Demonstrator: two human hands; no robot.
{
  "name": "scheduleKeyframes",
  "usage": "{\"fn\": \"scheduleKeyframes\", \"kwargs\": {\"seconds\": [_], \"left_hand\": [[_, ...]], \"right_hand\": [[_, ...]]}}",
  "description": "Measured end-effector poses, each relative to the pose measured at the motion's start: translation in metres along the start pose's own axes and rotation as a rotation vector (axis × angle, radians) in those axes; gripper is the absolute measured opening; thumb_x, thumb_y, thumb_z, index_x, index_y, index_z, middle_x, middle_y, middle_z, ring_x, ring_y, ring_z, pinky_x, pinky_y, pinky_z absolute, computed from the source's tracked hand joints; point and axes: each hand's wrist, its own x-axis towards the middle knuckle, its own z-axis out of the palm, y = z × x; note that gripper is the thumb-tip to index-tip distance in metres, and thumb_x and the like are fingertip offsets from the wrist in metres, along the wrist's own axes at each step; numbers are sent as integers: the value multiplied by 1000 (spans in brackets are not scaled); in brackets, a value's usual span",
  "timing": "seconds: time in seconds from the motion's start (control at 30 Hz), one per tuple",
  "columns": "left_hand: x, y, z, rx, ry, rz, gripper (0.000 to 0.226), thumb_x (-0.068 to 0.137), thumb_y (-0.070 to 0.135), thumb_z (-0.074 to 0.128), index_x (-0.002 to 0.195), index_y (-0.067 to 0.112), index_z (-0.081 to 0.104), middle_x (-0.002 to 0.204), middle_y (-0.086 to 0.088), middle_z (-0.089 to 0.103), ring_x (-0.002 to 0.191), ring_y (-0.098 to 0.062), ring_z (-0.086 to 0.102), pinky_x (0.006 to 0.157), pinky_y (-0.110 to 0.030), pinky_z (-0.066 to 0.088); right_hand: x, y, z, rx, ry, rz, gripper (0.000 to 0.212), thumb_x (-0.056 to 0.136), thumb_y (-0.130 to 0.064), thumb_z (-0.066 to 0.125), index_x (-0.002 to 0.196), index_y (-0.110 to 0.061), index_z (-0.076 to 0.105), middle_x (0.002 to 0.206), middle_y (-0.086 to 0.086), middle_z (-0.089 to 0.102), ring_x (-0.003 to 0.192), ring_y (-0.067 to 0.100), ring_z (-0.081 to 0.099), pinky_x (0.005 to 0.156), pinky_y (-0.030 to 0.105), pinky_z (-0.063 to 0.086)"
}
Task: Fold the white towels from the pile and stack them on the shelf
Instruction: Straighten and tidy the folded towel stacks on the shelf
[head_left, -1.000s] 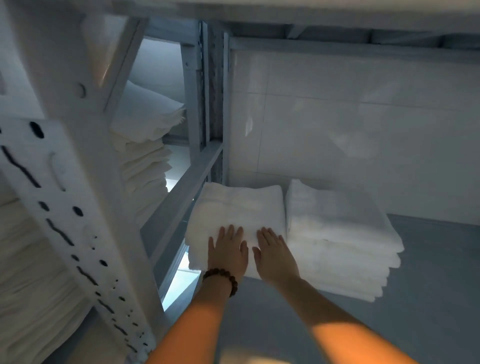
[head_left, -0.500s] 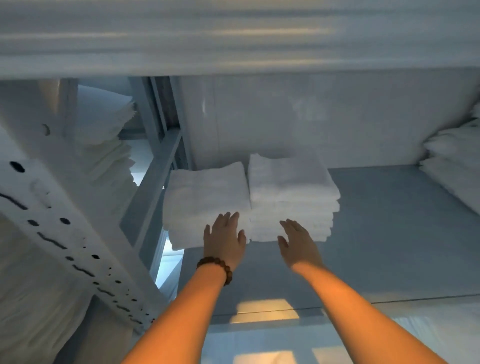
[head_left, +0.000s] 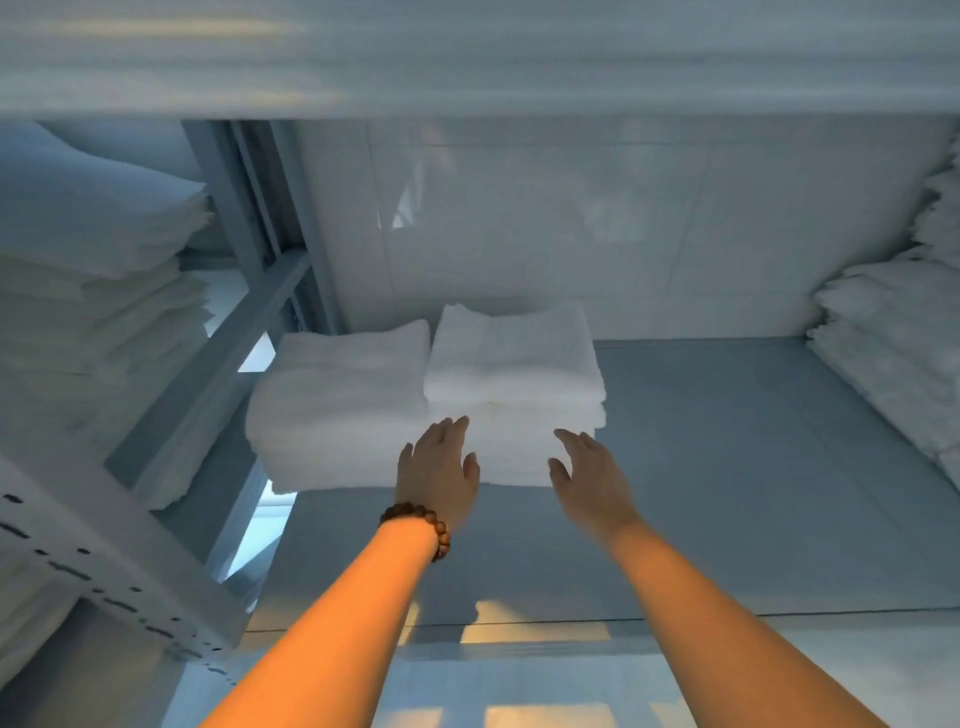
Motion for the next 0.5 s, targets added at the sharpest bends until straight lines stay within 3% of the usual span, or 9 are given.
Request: {"fn": "scheduleKeyframes", "kwargs": {"seconds": [0.27,0.5], "left_hand": [[5,57,26,47,57,-76,53,98,29,38,148,19,22,156,-4,20,144,-17,16,115,-41,21],[18,51,22,127,134,-145,56,96,32,42,147,22,23,155,-8,18,143,-23,16,114,-39,21]], "right_hand": [[15,61,-41,71,-51,-75,45,96,-21,45,140,-13,40,143,8,43,136,22,33,110,33,30],[37,86,-42,69,-50,-114,47,93,-17,50,139,-11,41,142,9,45,134,23,37,109,30,30]]}}
